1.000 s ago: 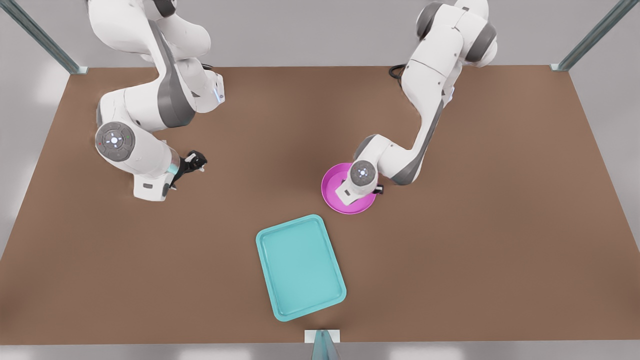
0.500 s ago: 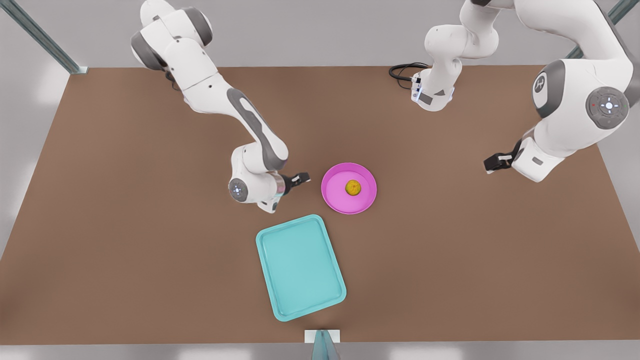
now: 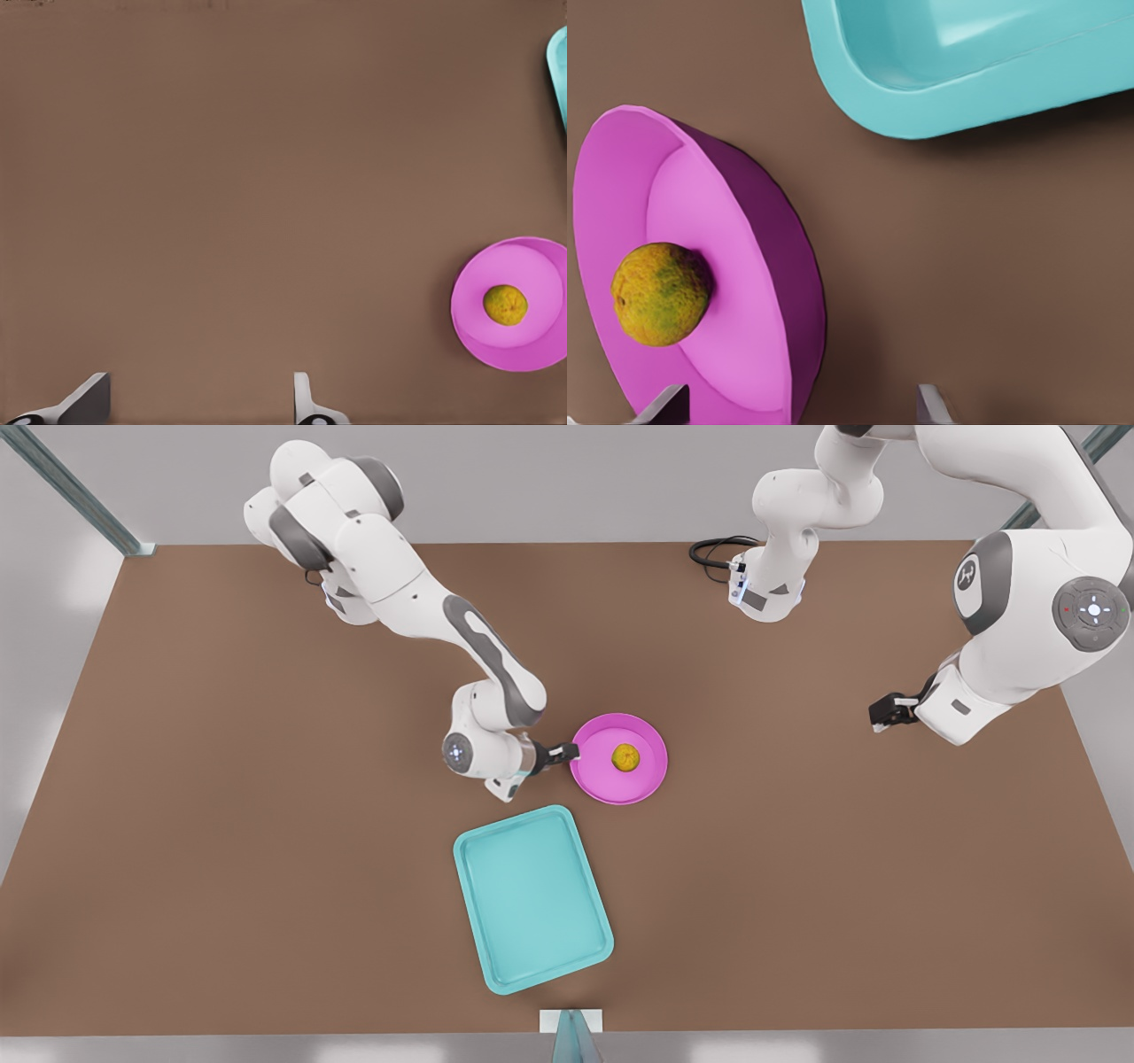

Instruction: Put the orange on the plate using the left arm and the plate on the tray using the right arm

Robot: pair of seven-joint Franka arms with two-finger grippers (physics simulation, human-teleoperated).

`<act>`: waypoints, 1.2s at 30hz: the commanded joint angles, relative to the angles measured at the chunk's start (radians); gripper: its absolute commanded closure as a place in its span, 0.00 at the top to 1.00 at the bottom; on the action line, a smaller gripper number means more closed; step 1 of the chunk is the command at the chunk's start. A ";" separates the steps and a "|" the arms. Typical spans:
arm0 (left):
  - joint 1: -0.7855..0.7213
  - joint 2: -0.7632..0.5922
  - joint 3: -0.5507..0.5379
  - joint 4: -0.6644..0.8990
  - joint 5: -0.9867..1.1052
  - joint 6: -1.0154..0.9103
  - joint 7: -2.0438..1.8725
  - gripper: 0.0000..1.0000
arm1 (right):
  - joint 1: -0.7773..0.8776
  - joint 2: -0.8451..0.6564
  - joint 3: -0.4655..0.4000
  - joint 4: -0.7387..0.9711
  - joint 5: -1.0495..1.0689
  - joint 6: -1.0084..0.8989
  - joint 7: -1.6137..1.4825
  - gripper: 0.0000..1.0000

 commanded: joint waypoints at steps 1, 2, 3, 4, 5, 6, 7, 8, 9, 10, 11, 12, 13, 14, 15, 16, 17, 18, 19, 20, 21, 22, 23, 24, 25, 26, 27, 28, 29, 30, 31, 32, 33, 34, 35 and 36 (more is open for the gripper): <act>0.000 -0.001 0.000 -0.001 0.000 -0.001 0.104 1.00 | 0.005 0.006 0.001 0.002 0.006 0.033 0.065 0.92; 0.000 -0.003 0.000 -0.001 0.000 -0.001 0.104 1.00 | 0.005 0.008 0.001 0.002 0.006 0.039 0.065 0.81; 0.000 -0.003 0.000 -0.001 0.000 -0.001 0.104 1.00 | 0.005 0.011 0.001 0.004 0.006 0.039 0.063 0.69; 0.000 -0.003 0.000 -0.001 0.000 -0.001 0.104 1.00 | 0.005 0.016 0.001 0.005 0.008 0.039 0.063 0.69; 0.000 -0.004 0.000 -0.001 0.000 -0.001 0.104 1.00 | 0.010 0.025 0.002 0.011 0.008 0.039 0.063 0.69; 0.000 -0.004 0.000 0.001 0.000 -0.001 0.104 1.00 | 0.011 0.030 0.002 0.016 0.008 0.039 0.063 0.69; 0.000 -0.004 0.000 0.001 0.000 -0.001 0.104 1.00 | 0.011 0.036 0.002 0.019 0.009 0.039 0.063 0.69; 0.000 -0.004 0.000 0.001 0.000 -0.001 0.104 1.00 | 0.011 0.043 0.004 0.027 0.009 0.039 0.063 0.69; 0.000 -0.004 0.000 0.001 0.000 -0.001 0.104 1.00 | 0.014 0.052 0.013 0.038 0.011 0.038 0.063 0.69; 0.000 -0.003 0.000 0.001 0.000 0.000 0.104 1.00 | 0.019 0.063 0.014 0.047 0.011 0.039 0.063 0.69; 0.000 -0.003 0.000 0.000 0.000 0.002 0.104 1.00 | 0.019 0.068 0.016 0.051 0.017 0.039 0.063 0.69; 0.000 -0.003 0.000 0.001 0.000 0.002 0.104 1.00 | 0.019 0.072 0.016 0.059 0.023 0.039 0.063 0.69; 0.000 -0.003 0.000 0.001 0.000 0.002 0.104 1.00 | 0.019 0.074 0.017 0.061 0.023 0.038 0.063 0.69; 0.000 -0.003 0.000 0.000 0.000 0.002 0.104 1.00 | 0.019 0.077 0.019 0.062 0.023 0.038 0.062 0.69; 0.000 -0.003 0.000 0.001 0.000 0.002 0.104 1.00 | 0.019 0.077 0.018 0.062 0.023 0.038 0.059 0.65; 0.000 -0.001 0.000 0.001 0.000 0.002 0.104 1.00 | 0.019 0.079 0.021 0.062 0.023 0.038 0.057 0.51; 0.000 -0.001 0.000 0.001 0.000 0.002 0.104 1.00 | 0.019 0.079 0.021 0.068 0.023 0.035 0.057 0.44; 0.000 -0.001 0.000 0.001 0.000 0.002 0.104 1.00 | 0.019 0.077 0.021 0.068 0.023 0.033 0.060 0.39; 0.000 -0.001 0.000 0.001 0.000 0.002 0.104 1.00 | 0.019 0.079 0.021 0.068 0.023 0.033 0.062 0.39; 0.000 0.000 0.000 0.001 0.000 0.002 0.104 1.00 | 0.019 0.077 0.021 0.070 0.023 0.032 0.063 0.34; 0.000 0.002 0.000 0.001 0.000 0.002 0.103 1.00 | 0.019 0.077 0.021 0.070 0.023 0.032 0.063 0.32; 0.000 0.002 0.000 0.001 0.000 0.002 0.103 1.00 | 0.019 0.077 0.021 0.070 0.023 0.030 0.065 0.30; 0.000 0.002 0.000 0.001 0.000 0.002 0.103 1.00 | 0.019 0.077 0.021 0.070 0.023 0.029 0.065 0.27; 0.000 0.002 0.000 0.003 -0.001 0.003 0.103 1.00 | 0.019 0.077 0.021 0.071 0.023 0.027 0.065 0.21; 0.000 0.002 0.000 0.003 -0.001 0.003 0.103 1.00 | 0.019 0.077 0.021 0.071 0.023 0.027 0.063 0.21; 0.000 0.002 0.000 0.003 -0.001 0.003 0.103 1.00 | 0.019 0.074 0.022 0.071 0.023 0.027 0.065 0.21; 0.000 0.002 0.000 0.003 -0.001 0.003 0.103 1.00 | 0.018 0.074 0.022 0.084 0.023 0.021 0.065 0.21; 0.000 0.002 0.000 0.003 -0.001 0.003 0.103 1.00 | 0.018 0.071 0.022 0.085 0.023 0.021 0.065 0.21; 0.000 0.002 0.000 0.003 -0.001 0.003 0.103 1.00 | 0.014 0.069 0.022 0.093 0.023 0.019 0.065 0.21; 0.000 0.002 0.000 0.003 -0.001 0.003 0.103 1.00 | 0.010 0.068 0.022 0.105 0.023 0.018 0.063 0.21; 0.000 0.002 0.000 0.003 -0.001 0.003 0.103 1.00 | 0.007 0.066 0.022 0.113 0.023 0.018 0.059 0.21; 0.000 0.002 0.000 0.003 -0.001 0.003 0.103 1.00 | 0.004 0.066 0.022 0.123 0.023 0.018 0.053 0.21; 0.000 0.002 0.000 0.003 -0.001 0.003 0.103 1.00 | -0.007 0.066 0.022 0.137 0.023 0.016 0.053 0.21; 0.000 0.003 0.000 0.003 -0.001 0.003 0.103 1.00 | -0.015 0.066 0.022 0.156 0.023 -0.002 0.051 0.21; 0.000 0.003 0.000 0.003 -0.001 0.003 0.103 1.00 | -0.030 0.068 0.022 0.186 0.023 -0.020 0.054 0.21; 0.000 0.003 0.000 0.003 -0.001 0.005 0.103 1.00 | -0.055 0.066 0.022 0.206 0.023 -0.025 0.049 0.21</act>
